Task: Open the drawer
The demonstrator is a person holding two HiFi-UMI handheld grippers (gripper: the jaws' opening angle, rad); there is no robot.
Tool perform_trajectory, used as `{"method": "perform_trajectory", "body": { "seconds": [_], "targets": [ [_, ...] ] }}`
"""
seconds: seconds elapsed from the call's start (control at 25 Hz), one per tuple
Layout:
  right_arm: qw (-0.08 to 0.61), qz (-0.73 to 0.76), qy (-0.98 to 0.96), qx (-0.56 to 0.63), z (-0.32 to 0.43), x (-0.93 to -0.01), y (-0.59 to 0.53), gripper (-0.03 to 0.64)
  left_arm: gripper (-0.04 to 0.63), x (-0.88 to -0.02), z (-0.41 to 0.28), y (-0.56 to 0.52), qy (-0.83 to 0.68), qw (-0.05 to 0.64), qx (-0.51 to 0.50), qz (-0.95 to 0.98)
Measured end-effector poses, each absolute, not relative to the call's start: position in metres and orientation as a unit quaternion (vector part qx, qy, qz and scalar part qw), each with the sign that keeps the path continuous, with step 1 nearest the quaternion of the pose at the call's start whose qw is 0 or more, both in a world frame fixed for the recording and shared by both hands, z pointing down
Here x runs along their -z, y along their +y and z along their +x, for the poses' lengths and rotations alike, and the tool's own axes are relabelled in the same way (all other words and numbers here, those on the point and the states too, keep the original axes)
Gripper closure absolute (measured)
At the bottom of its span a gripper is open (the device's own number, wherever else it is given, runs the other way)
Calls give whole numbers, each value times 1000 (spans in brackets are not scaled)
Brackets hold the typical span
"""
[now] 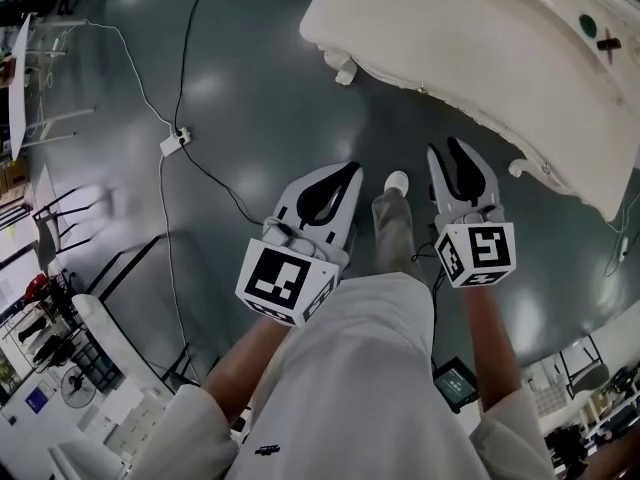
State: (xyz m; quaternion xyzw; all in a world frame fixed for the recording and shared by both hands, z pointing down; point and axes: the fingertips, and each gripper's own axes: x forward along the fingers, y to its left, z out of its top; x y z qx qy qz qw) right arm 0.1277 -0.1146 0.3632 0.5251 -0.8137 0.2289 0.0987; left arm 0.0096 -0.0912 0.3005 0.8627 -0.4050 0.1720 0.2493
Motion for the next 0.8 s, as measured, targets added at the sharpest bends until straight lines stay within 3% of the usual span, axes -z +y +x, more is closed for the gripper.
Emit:
{"method": "perform_trajectory", "body": {
  "seconds": [0.8],
  "targets": [
    [109, 554, -777, -278, 122, -474, -155, 455, 586, -360, 3, -118, -424, 273, -187, 843]
  ]
}}
